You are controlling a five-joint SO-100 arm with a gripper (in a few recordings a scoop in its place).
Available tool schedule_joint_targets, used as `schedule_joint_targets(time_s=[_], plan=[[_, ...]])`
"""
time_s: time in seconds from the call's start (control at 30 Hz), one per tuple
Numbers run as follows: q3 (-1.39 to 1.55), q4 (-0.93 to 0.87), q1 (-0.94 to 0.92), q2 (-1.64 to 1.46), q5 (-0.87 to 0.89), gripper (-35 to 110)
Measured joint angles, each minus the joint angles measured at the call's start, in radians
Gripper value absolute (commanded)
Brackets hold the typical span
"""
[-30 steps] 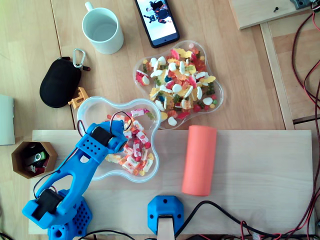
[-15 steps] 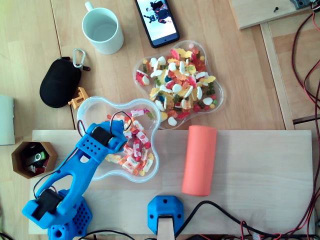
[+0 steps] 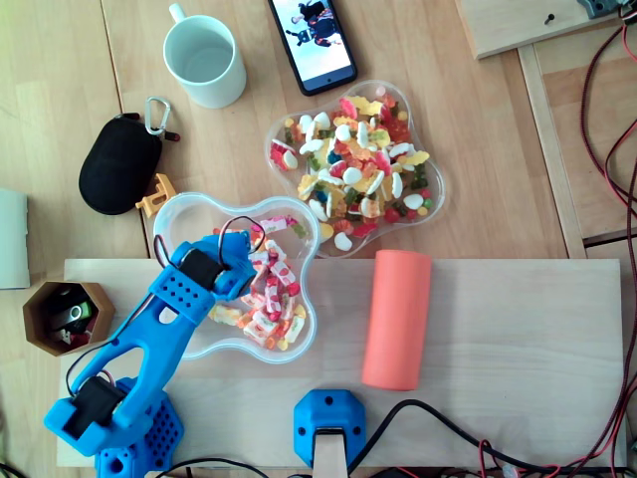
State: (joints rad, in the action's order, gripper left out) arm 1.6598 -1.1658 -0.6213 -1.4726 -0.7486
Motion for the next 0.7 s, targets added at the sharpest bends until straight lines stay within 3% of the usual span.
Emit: schedule_joint_targets(time_s=[0.47, 0.7], plan=[[-0.219, -0.003, 0.009, 0.0, 0.12, -3], [-0.428, -0.009, 0.114, 0.002, 0.313, -3]])
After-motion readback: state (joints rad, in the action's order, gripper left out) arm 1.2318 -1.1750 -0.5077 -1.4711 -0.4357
